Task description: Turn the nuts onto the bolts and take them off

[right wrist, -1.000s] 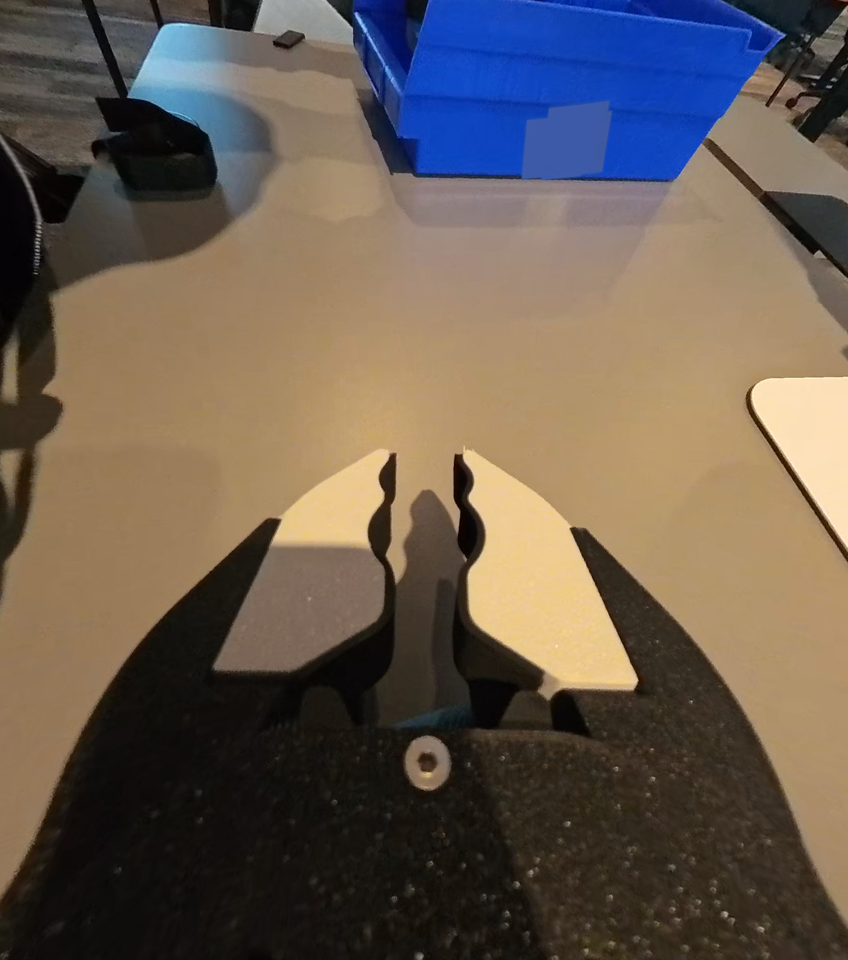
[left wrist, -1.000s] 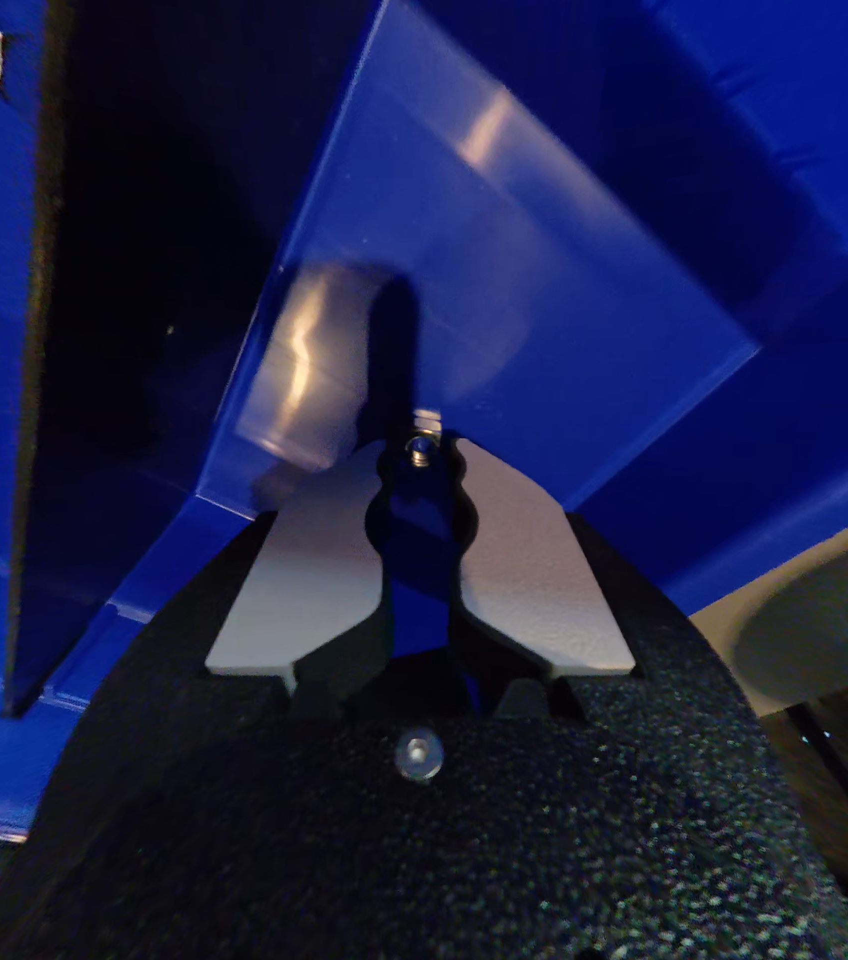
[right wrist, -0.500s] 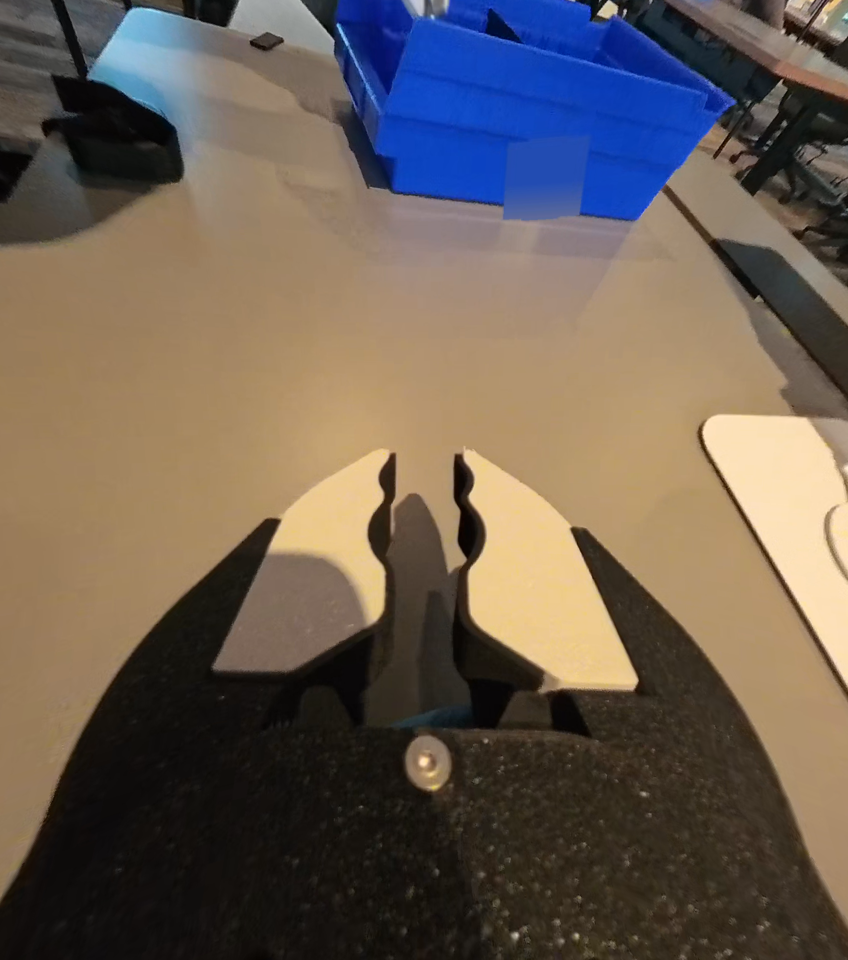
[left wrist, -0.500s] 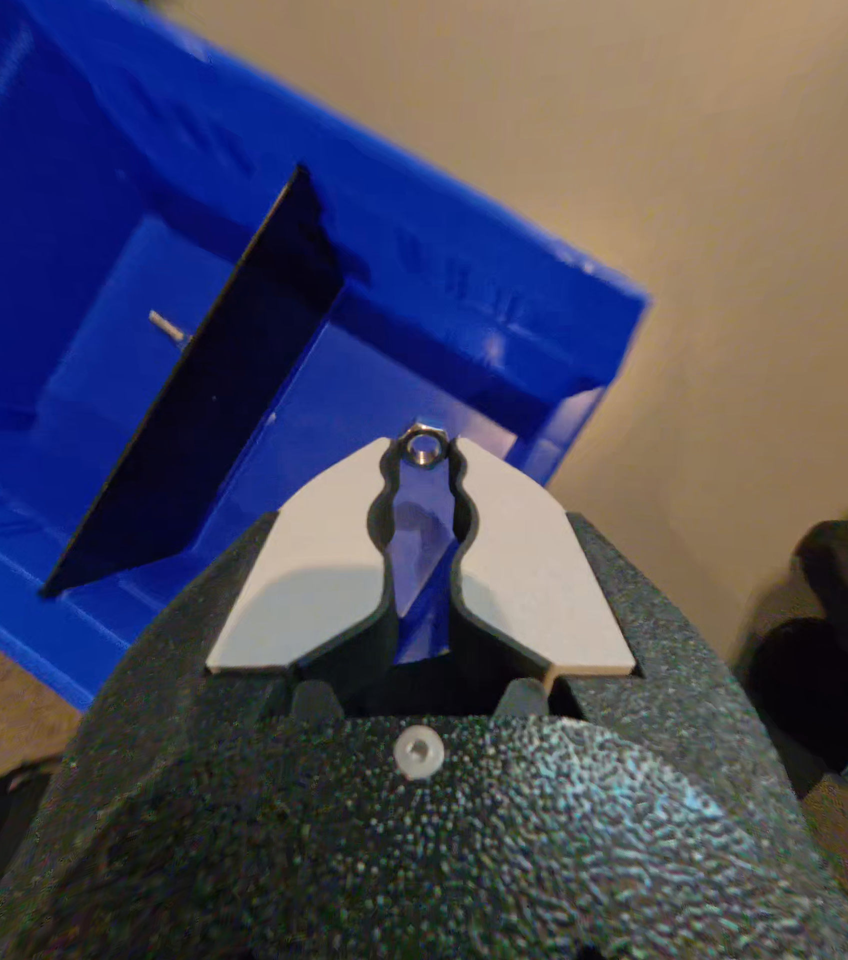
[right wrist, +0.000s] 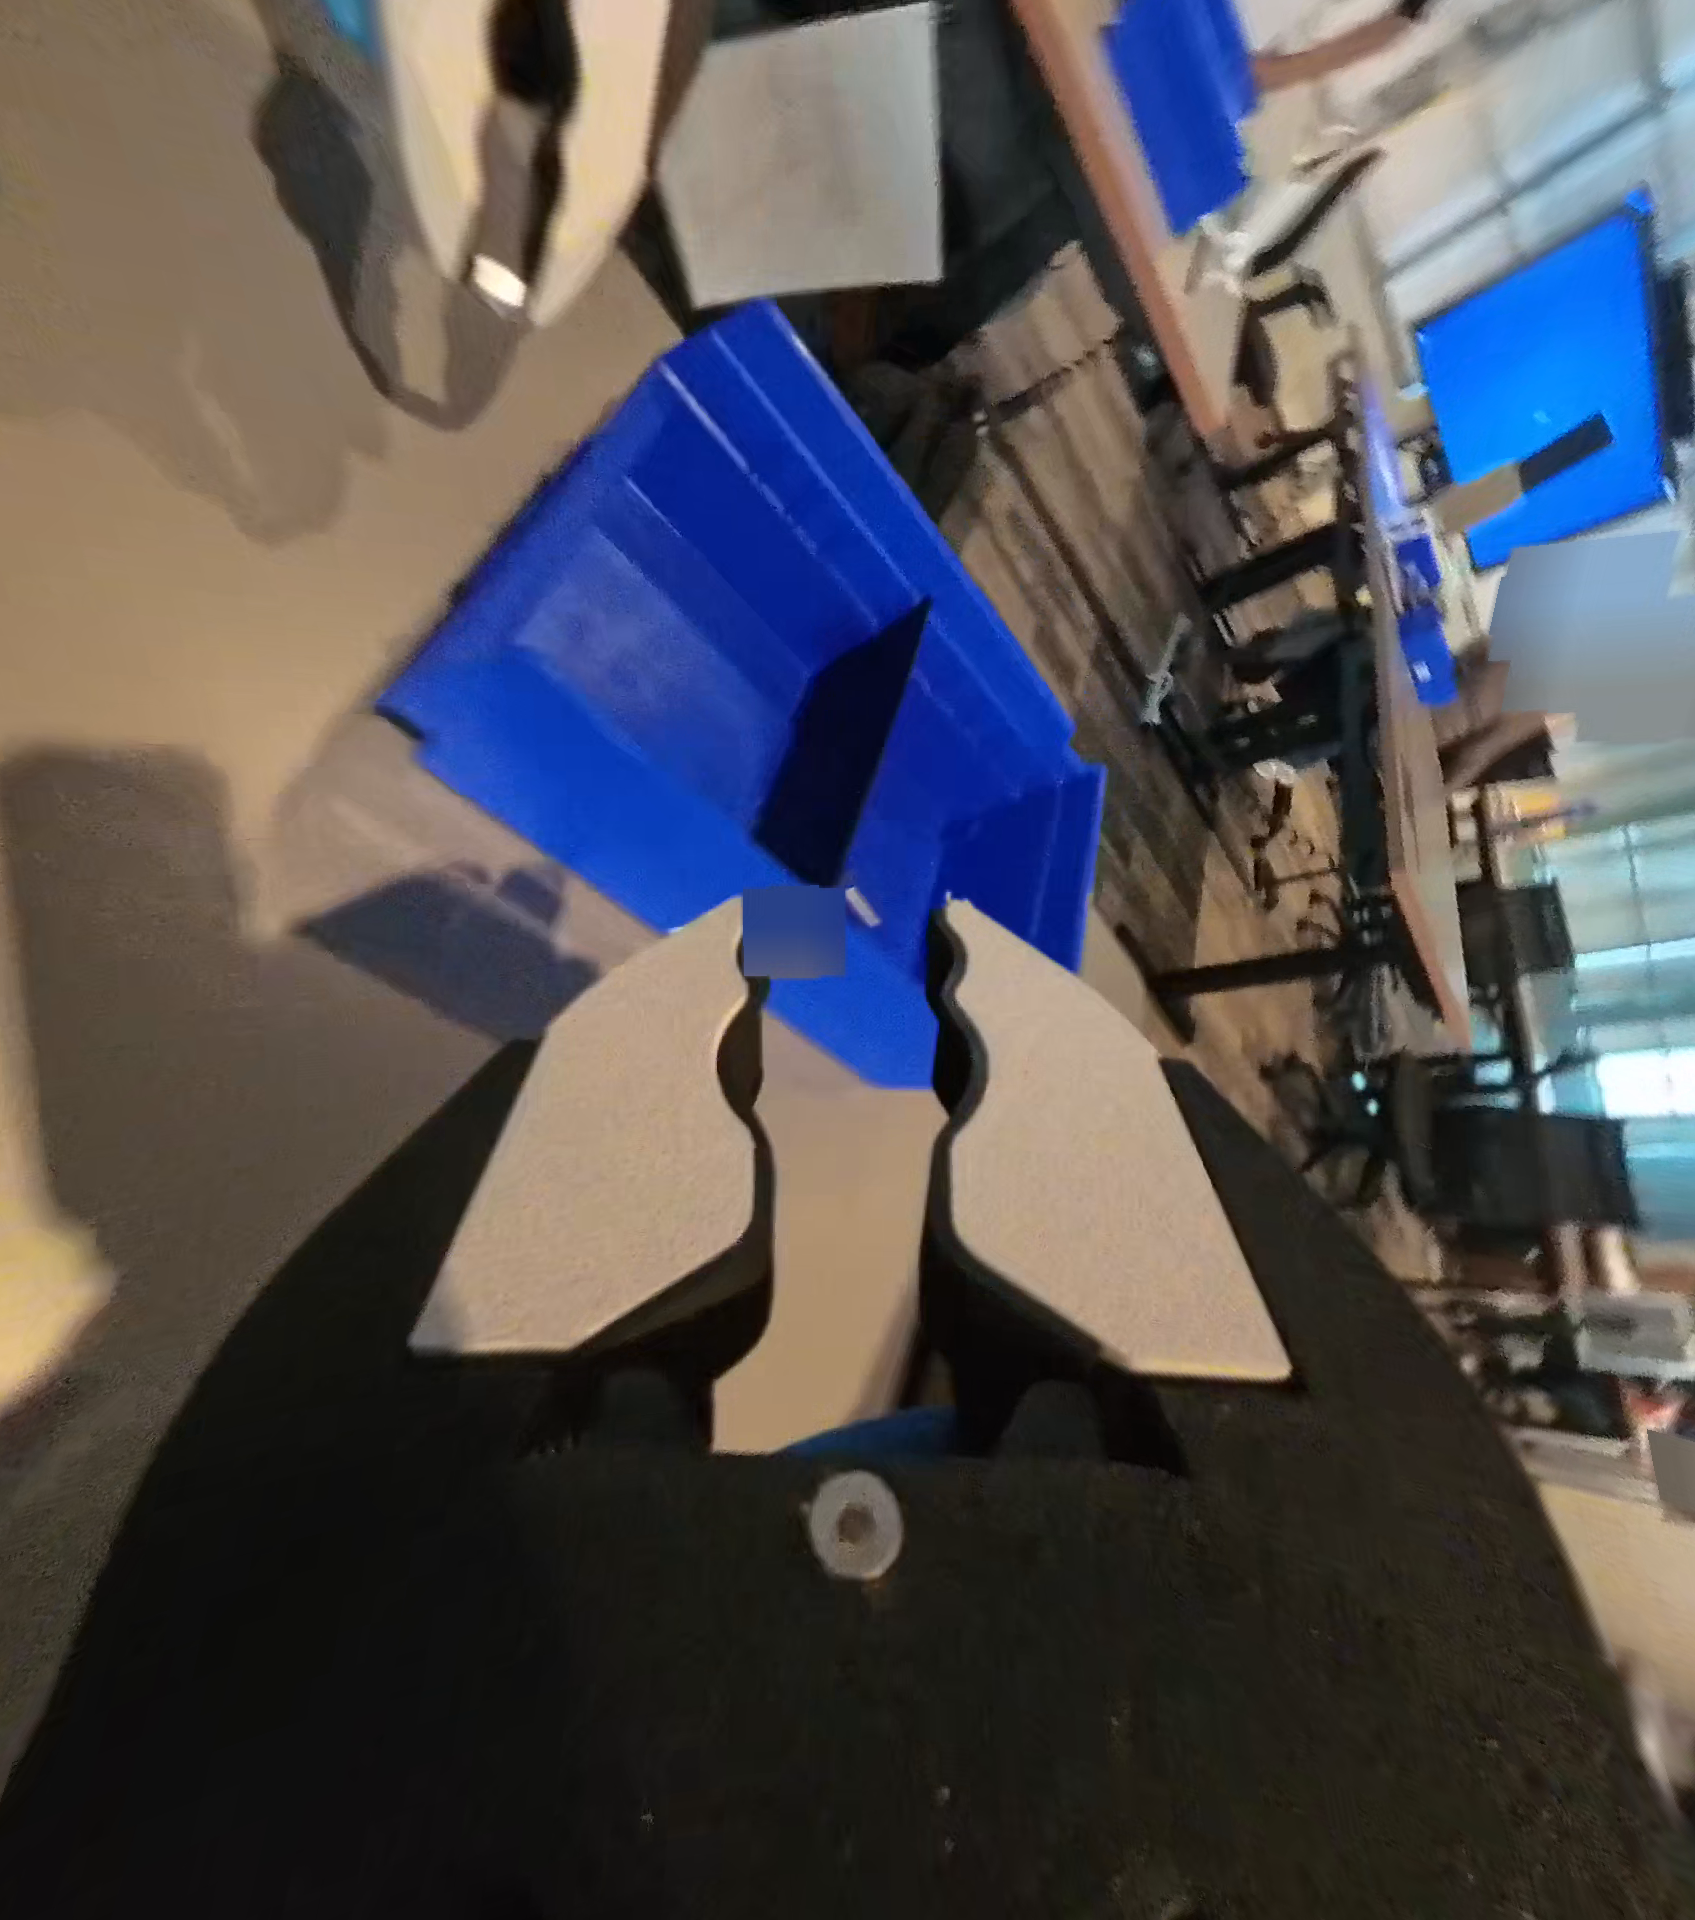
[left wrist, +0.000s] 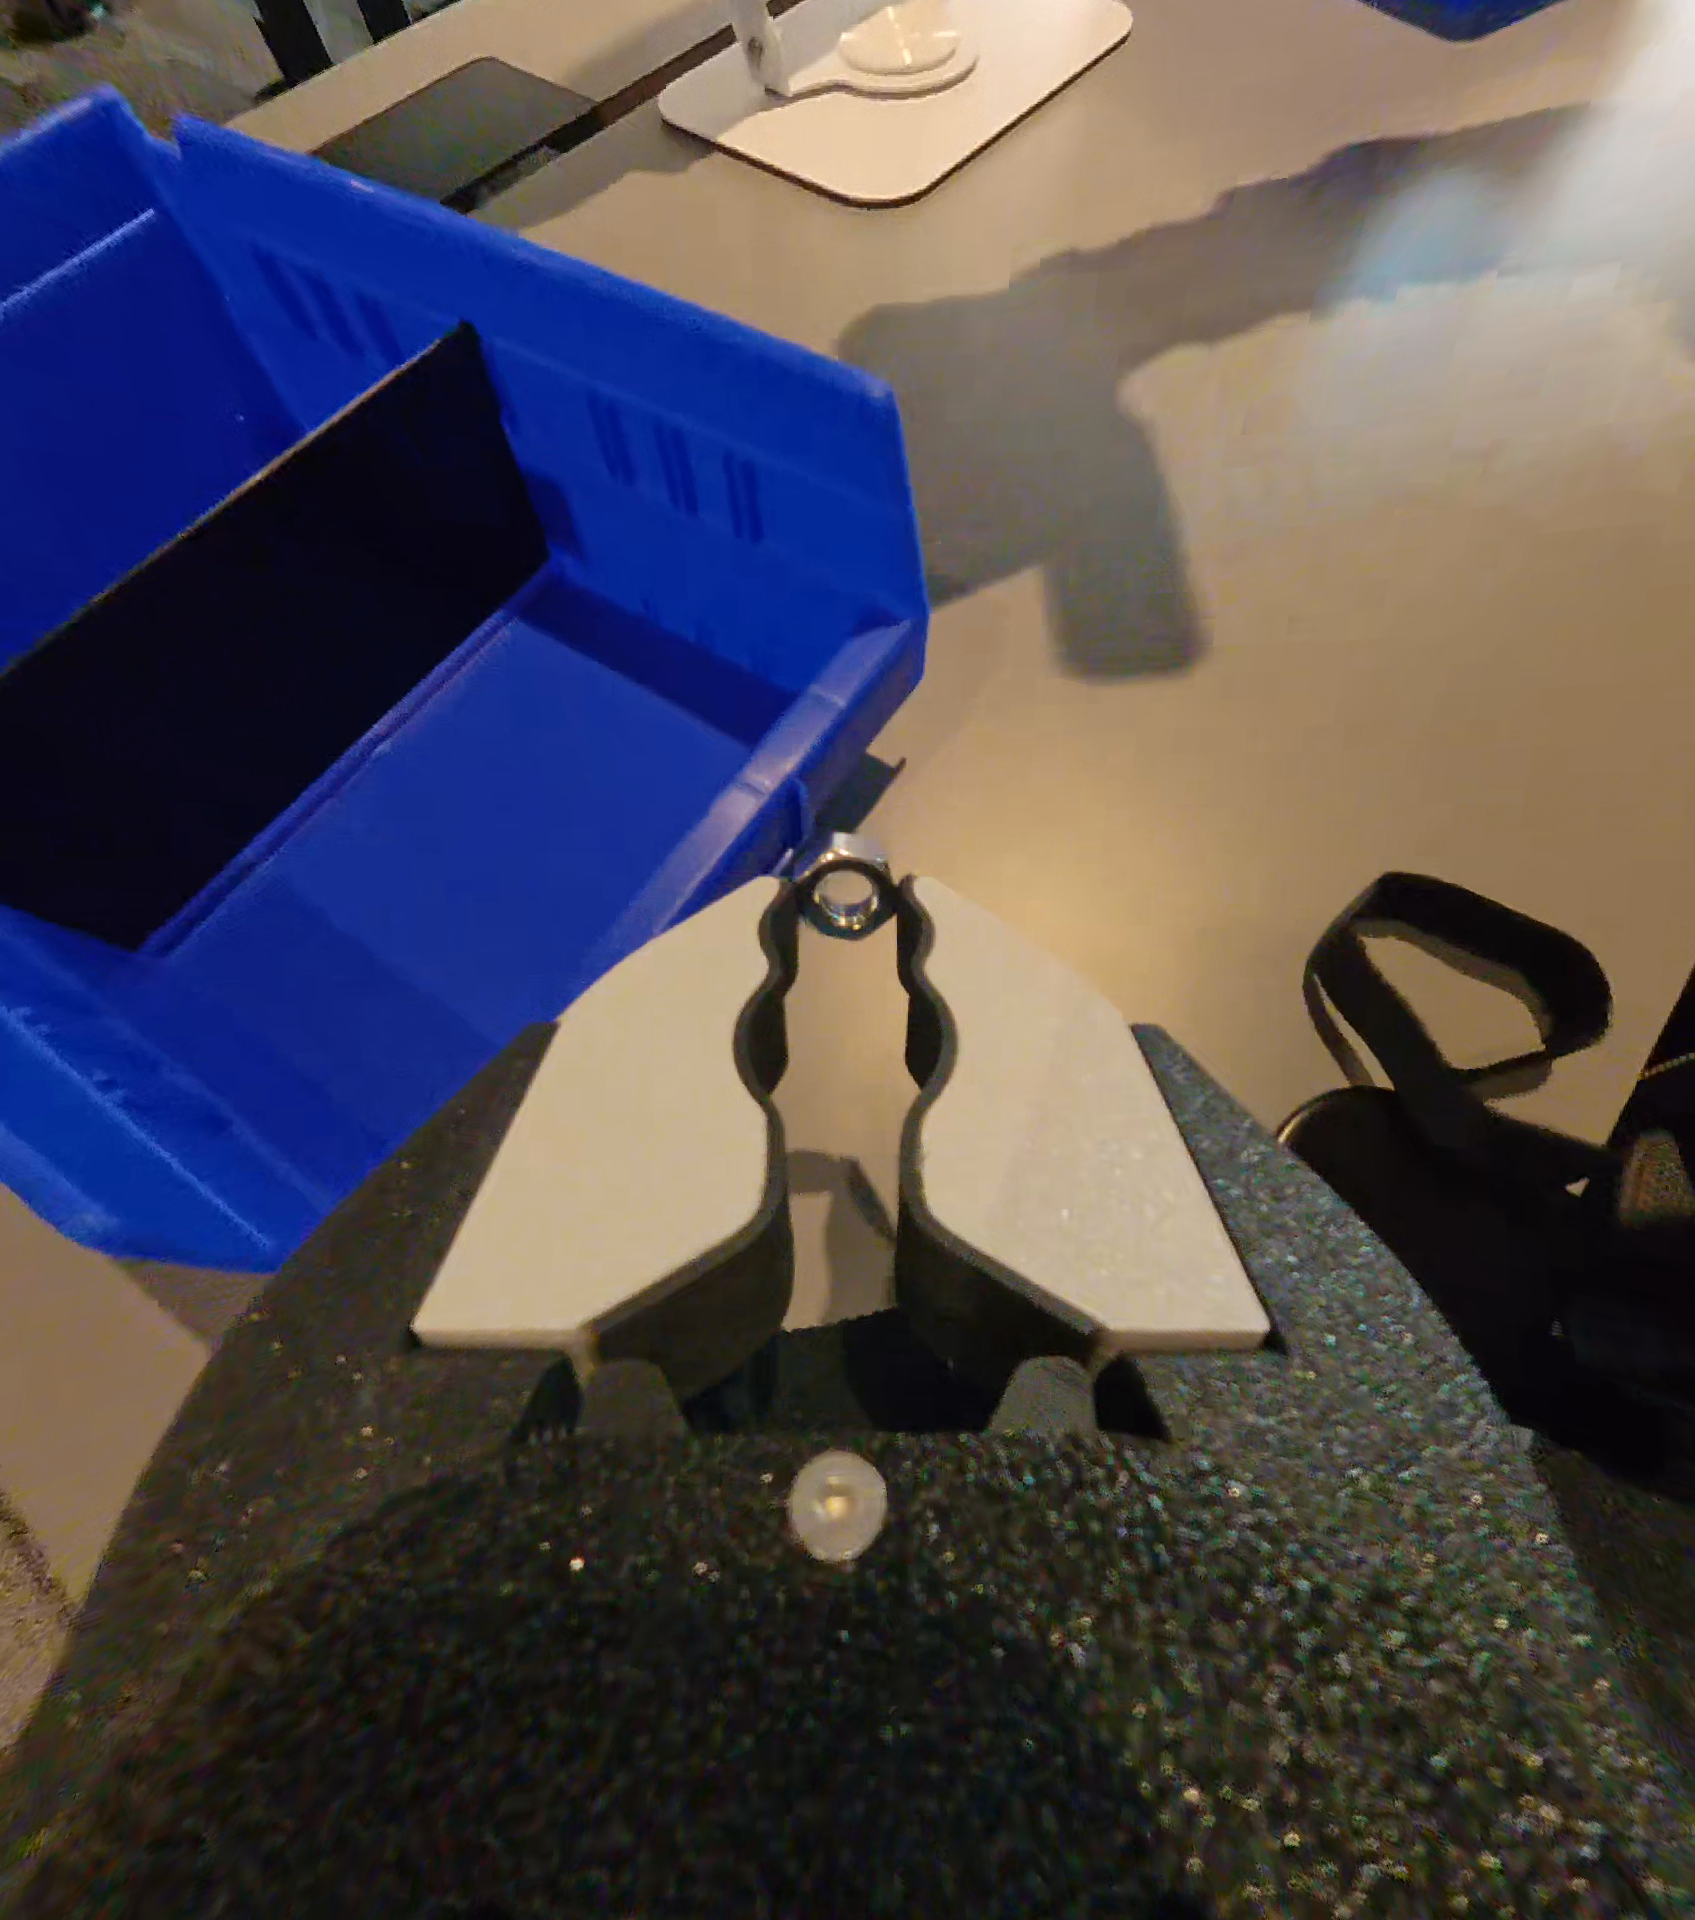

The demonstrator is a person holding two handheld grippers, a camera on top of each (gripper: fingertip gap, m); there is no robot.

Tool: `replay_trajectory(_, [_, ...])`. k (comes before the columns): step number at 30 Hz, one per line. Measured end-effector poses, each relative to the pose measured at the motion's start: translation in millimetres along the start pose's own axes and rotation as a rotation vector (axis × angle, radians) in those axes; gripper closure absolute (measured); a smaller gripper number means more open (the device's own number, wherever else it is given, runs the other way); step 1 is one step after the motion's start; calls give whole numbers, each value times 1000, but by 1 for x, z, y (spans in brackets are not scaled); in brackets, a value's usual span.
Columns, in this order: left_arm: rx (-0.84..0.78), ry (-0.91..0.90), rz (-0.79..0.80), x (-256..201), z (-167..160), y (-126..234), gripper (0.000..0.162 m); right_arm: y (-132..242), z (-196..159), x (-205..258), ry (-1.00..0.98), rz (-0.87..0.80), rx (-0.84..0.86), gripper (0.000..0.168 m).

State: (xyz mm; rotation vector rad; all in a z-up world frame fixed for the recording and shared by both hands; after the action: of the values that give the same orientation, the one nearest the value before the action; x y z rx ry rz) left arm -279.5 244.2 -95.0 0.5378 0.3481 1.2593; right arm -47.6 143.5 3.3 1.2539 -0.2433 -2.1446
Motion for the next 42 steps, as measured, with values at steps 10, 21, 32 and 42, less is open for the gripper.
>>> replay_trajectory(10, [-98,95,-8,4,-41,-1,144,-194,-45,-86,345,535,333,141])
replay_trajectory(21, [-145,141,-64,3,-59,5,144,-257,-108,-35,472,840,512,143])
replay_trajectory(32, [-177,130,-86,-2,-55,6,144,-269,-119,-25,501,871,580,149])
replay_trajectory(42, [-220,130,-64,-8,-49,12,144,-268,-117,-21,486,854,694,159])
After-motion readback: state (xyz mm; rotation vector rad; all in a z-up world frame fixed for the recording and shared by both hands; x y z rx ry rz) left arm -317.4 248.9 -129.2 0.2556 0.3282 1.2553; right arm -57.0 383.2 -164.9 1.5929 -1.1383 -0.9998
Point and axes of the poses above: each gripper's, where its closed fingertips meet, y back along the fingers, z out of its top, x = y × z across the jaws, the point moved 4 cm from there along y, back along the fingers
